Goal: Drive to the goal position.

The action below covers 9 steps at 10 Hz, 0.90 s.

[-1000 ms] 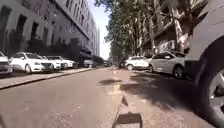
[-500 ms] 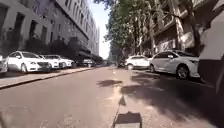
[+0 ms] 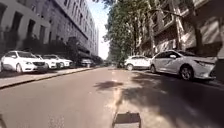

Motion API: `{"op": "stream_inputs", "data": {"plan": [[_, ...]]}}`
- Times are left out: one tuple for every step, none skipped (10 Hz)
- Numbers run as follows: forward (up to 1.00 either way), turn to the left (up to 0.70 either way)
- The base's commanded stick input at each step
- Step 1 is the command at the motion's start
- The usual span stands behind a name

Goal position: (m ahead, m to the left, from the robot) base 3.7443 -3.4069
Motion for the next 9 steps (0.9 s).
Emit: {"op": "stream_inputs", "data": {"plan": [[0.7, 0.0], [0.7, 0.0], [0.7, 0.0], [0.7, 0.0], [0.7, 0.0], [0.7, 0.0], [0.7, 0.0], [0.7, 0.0], [0.7, 0.0]]}}
